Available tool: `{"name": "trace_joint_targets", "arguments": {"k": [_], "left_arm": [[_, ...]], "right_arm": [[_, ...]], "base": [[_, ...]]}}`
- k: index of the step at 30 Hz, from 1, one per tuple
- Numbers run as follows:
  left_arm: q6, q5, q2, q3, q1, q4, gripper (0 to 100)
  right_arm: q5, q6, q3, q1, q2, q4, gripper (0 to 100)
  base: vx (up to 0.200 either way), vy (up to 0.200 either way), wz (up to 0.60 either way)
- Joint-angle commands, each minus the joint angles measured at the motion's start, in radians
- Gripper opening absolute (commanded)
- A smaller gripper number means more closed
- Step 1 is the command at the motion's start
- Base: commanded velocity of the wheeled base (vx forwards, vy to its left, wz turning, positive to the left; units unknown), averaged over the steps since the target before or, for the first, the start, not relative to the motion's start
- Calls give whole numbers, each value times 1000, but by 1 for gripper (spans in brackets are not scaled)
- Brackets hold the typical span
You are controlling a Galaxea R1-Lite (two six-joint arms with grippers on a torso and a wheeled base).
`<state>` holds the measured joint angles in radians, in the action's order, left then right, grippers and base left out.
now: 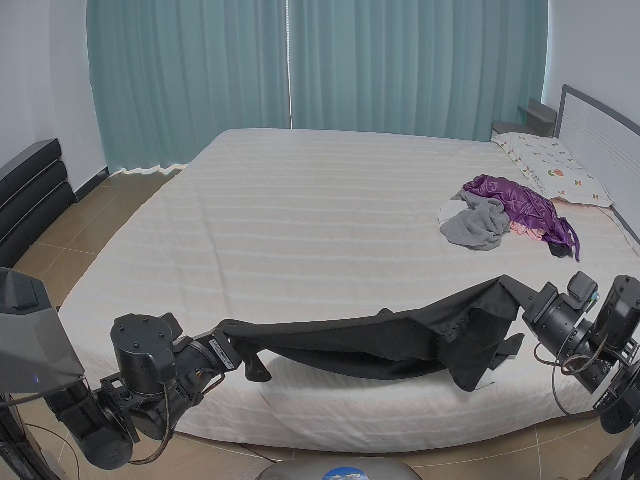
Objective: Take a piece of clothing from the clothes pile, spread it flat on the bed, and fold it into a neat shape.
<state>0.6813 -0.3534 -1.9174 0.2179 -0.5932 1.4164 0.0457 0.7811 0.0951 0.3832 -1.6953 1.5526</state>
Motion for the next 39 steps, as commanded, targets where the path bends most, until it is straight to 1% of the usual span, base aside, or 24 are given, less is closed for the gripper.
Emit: {"name": "trace_joint_targets", "arguments": {"k": [1, 3, 5, 6, 8, 10, 11, 14, 16, 20, 22, 23, 27, 30, 36, 39], "left_arm": [[-20, -12, 66, -22, -22, 1, 0], [-49, -19, 87, -12, -14, 1, 0], [-92, -44, 118, -9, -14, -2, 0], [-92, -44, 118, -9, -14, -2, 0], [-158, -62, 152, -6, -13, -1, 0], [-174, -62, 164, 3, -10, -1, 0], [-183, -62, 179, 31, -2, -11, 0], [-184, -62, 193, 78, 19, -50, 0], [-184, -61, 198, 130, 38, -129, 0], [-175, -61, 193, 219, 66, -211, 0], [-175, -61, 192, 224, 67, -214, 0], [-175, -61, 190, 250, 69, -224, 0], [-175, -59, 186, 282, 70, -269, 0], [-161, -59, 169, 311, 75, -283, 0], [-147, -56, 135, 339, 76, -323, 0], [-146, -56, 101, 364, 82, -346, 0]], "right_arm": [[-1, -3, -32, -1, 152, 14, 0], [-1, -16, -21, -3, 207, 11, 0], [-1, -42, -11, -4, 260, 9, 0], [-1, -42, -11, -4, 260, 9, 0], [-1, -86, 25, -9, 293, 9, 0], [-1, -102, 44, -12, 298, 9, 0], [-1, -118, 80, -20, 298, 8, 0], [-3, -131, 147, -38, 287, -8, 0], [-3, -137, 219, -41, 283, -81, 0], [-3, -135, 311, -41, 258, -189, 0], [-3, -135, 318, -41, 253, -192, 0], [-3, -138, 354, -43, 210, -201, 0], [-3, -138, 405, -64, 146, -201, 0], [0, -137, 449, -79, 95, -193, 0], [-1, -137, 474, -116, 28, -190, 0], [0, -135, 497, -129, -3, -189, 0]], "base": [[0, 0, 0], [0, 0, 0], [0, 0, 0], [0, 0, 0], [0, 0, 0], [0, 0, 0], [0, 0, 0], [0, 0, 0], [0, 0, 0], [0, 0, 0], [0, 0, 0], [0, 0, 0], [0, 0, 0], [-200, 0, 0], [0, 0, 0], [200, 0, 0]]}}
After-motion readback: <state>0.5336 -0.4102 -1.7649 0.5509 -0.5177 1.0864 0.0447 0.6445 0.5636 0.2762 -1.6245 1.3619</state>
